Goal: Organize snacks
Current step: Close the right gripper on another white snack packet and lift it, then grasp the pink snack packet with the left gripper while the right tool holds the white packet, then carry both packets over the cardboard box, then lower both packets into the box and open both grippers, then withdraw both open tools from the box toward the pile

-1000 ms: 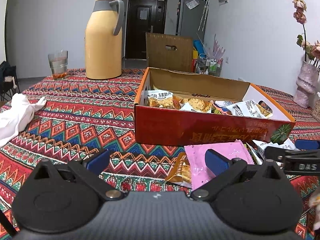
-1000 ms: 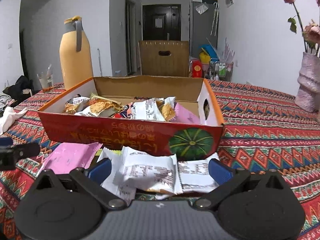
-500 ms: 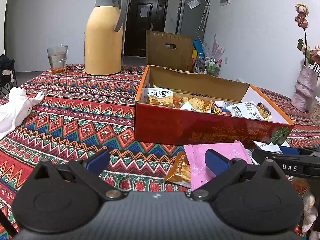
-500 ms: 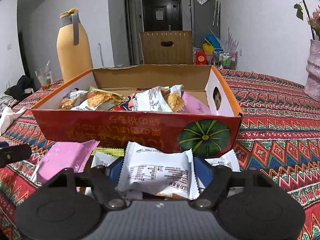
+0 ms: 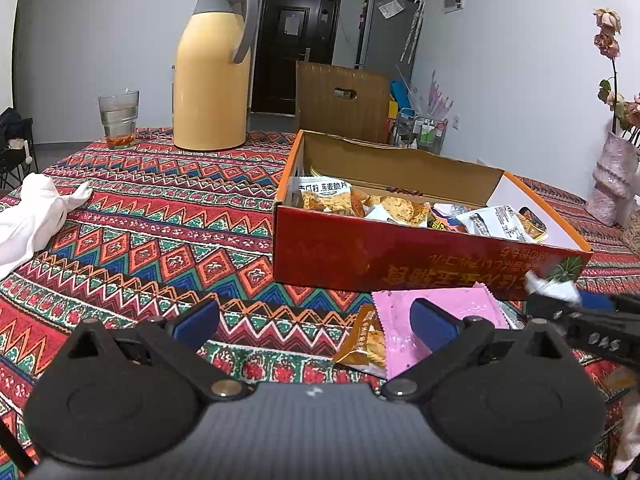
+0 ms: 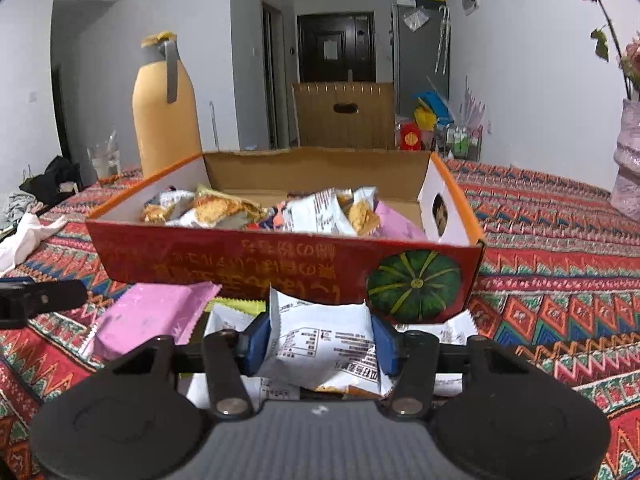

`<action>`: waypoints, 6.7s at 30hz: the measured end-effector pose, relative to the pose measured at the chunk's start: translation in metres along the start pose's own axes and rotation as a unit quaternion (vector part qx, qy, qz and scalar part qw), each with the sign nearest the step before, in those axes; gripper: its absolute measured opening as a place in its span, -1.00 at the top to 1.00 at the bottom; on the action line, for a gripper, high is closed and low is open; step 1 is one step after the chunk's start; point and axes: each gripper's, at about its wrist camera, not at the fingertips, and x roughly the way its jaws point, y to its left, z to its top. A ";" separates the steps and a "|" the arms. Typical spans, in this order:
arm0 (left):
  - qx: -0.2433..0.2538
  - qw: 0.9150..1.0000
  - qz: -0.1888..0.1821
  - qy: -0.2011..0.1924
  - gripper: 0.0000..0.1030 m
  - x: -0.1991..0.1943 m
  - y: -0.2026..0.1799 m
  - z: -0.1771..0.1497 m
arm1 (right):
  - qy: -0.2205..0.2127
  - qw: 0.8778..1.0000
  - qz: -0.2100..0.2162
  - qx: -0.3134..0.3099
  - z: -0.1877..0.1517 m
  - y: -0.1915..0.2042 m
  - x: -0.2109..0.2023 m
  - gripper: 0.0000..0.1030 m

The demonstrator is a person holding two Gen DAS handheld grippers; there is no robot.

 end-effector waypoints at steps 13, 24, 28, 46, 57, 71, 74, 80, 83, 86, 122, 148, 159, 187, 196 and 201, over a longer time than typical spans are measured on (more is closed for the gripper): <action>0.012 1.000 0.005 0.011 -1.00 0.000 -0.010 0.006 | -0.062 0.997 -0.013 0.032 0.006 -0.021 -0.028 -0.01; 0.047 0.998 -0.012 0.049 -1.00 0.014 -0.069 0.018 | -0.072 0.997 -0.015 0.033 0.004 -0.021 -0.032 -0.01; 0.033 0.997 -0.010 0.070 -1.00 0.029 -0.077 0.015 | -0.074 0.997 -0.015 0.035 0.004 -0.021 -0.033 -0.01; 0.028 0.997 -0.042 0.063 -0.63 0.038 -0.076 0.002 | -0.073 0.997 -0.009 0.027 0.003 -0.017 -0.034 -0.02; 0.043 0.997 -0.046 0.047 -0.32 0.027 -0.080 0.000 | -0.073 0.997 -0.009 0.027 0.002 -0.017 -0.034 -0.02; 0.051 0.998 -0.021 -0.012 -0.31 0.005 -0.080 0.004 | -0.093 0.995 -0.004 0.027 0.003 -0.017 -0.039 -0.02; 0.046 0.999 -0.018 -0.016 -0.31 0.002 -0.079 0.006 | -0.101 0.995 -0.005 0.025 0.003 -0.016 -0.042 -0.02; 0.044 0.999 -0.018 -0.026 -0.31 -0.005 -0.077 0.016 | -0.110 0.994 -0.004 0.018 0.006 -0.013 -0.045 -0.02; 0.040 0.999 -0.016 -0.030 -0.31 -0.009 -0.075 0.024 | -0.113 0.993 -0.006 0.014 0.008 -0.011 -0.047 -0.02; 0.039 0.998 -0.010 -0.037 -0.31 -0.012 -0.074 0.033 | -0.116 0.993 -0.005 0.010 0.014 -0.009 -0.050 -0.02; -0.002 0.997 0.031 -0.064 -0.31 0.092 -0.053 0.104 | -0.133 0.990 -0.052 0.016 0.100 -0.011 0.051 -0.02; -0.025 0.996 0.034 -0.079 -1.00 0.084 -0.046 0.100 | -0.097 0.993 -0.041 0.055 0.089 -0.018 0.067 -1.00; -0.029 0.995 0.049 -0.087 -1.00 0.053 -0.043 0.115 | -0.123 0.990 -0.046 0.048 0.103 -0.014 0.037 -1.00; -0.018 0.999 0.036 -0.034 -1.00 -0.044 0.027 0.027 | -0.080 0.994 -0.071 0.024 0.022 -0.018 -0.072 -1.00; -0.029 0.998 0.038 -0.039 -1.00 -0.031 0.039 0.002 | -0.043 0.995 -0.081 0.037 -0.009 -0.021 -0.075 -1.00; -0.030 0.998 0.027 -0.045 -1.00 -0.031 0.041 -0.001 | -0.030 0.996 -0.078 0.038 -0.015 -0.018 -0.070 -1.00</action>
